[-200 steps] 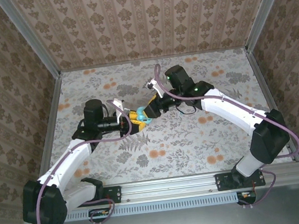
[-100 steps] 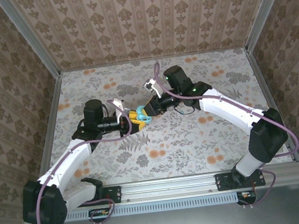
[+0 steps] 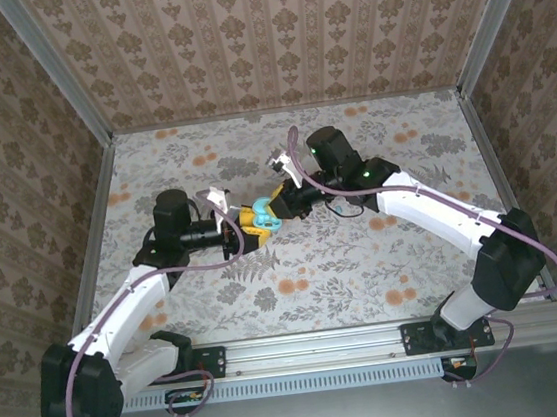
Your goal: Insert wireless bluetooth earbuds into charging case
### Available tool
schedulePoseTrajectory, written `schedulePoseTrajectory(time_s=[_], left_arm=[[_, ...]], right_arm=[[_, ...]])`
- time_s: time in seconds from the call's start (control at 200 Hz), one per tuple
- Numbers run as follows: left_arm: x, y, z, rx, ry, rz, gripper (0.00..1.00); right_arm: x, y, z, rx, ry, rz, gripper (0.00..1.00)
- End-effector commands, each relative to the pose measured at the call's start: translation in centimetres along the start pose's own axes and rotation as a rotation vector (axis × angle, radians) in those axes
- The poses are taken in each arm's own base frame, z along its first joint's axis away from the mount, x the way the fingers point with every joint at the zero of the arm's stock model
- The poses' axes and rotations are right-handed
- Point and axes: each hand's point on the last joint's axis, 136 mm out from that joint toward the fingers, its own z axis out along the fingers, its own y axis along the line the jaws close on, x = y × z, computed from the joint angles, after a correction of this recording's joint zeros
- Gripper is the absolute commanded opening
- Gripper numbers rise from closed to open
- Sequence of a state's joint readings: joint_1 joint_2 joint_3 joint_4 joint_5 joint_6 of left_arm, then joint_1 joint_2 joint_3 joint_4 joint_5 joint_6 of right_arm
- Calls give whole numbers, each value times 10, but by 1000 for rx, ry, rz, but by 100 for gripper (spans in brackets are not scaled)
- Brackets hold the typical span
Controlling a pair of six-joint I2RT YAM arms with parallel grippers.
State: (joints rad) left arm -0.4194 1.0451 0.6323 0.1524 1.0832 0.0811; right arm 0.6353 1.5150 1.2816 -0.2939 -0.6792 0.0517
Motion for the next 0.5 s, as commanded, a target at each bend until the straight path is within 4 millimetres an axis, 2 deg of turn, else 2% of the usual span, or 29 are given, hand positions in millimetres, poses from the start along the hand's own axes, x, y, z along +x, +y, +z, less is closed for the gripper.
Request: schedulePoseTrajectory(time_s=[0.0,0.2,0.495], left_arm=[[-5,-3,-1,-5,-23,52,47],[-3,-2,0,-9,-20,47,61],[-8,-6,-2,2,-46,39,60]], right_arm=[[-9,7,-10,15,-34,-38,20],[-8,8,-10,20,-34,-49,19],[-5,8,-14,91,-29,-127,18]])
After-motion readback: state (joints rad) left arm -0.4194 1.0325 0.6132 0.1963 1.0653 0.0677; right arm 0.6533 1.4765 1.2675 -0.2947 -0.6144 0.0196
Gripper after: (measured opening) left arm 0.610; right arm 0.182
